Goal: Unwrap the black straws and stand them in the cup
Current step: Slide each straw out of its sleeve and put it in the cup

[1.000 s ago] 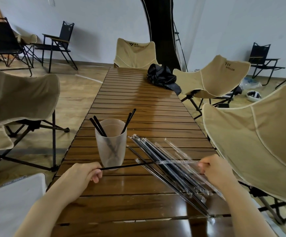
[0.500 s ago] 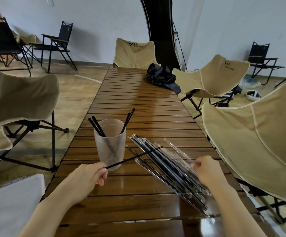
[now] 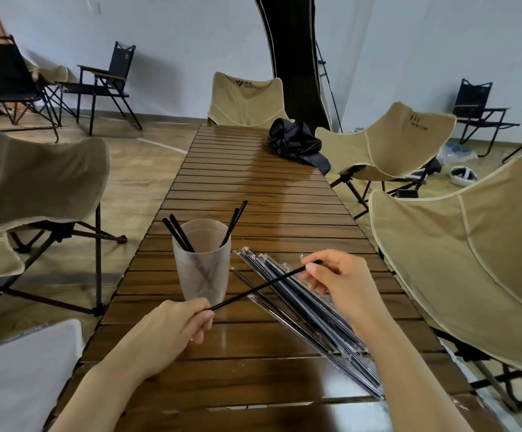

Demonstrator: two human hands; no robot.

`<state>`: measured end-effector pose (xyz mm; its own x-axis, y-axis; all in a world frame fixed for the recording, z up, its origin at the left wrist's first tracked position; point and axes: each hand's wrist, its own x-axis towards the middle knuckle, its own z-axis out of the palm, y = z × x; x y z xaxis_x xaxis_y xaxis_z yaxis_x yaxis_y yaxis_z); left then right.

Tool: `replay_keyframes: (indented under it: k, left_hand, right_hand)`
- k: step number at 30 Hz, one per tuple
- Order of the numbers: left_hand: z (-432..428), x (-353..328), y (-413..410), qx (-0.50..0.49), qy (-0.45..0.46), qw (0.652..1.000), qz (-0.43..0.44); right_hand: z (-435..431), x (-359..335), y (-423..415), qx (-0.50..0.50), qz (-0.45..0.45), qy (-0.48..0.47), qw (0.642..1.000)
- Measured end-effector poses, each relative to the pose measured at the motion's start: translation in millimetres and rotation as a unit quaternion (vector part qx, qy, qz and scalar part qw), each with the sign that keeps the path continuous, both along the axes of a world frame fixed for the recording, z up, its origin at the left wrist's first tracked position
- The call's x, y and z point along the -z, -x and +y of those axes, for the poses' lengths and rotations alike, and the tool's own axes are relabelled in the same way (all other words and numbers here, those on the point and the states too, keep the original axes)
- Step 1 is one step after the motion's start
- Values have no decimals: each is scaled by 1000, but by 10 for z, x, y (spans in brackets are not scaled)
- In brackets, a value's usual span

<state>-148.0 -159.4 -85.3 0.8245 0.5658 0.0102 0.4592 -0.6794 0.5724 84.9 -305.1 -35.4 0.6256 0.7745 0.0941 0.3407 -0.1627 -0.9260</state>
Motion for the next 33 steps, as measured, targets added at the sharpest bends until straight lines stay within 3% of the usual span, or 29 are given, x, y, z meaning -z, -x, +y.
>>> replay_keyframes:
  k: [8, 18, 25, 28, 33]
  left_hand:
    - [42, 51, 33, -38, -27, 999, -8]
    - [-86, 101, -108, 1, -69, 997, 18]
    - [-91, 147, -127, -12, -83, 996, 33]
    - [-90, 158, -98, -11, -94, 995, 19]
    - [-82, 141, -89, -25, -79, 996, 31]
  right_hand:
    - [-59, -332, 0, 90, 25, -212, 973]
    - [-22, -802, 367, 107, -158, -407, 893]
    - [208, -678, 700, 20, -323, -321, 890]
    - [303, -562, 824, -44, -347, -221, 910]
    - [391, -340, 835, -124, -395, -73, 907]
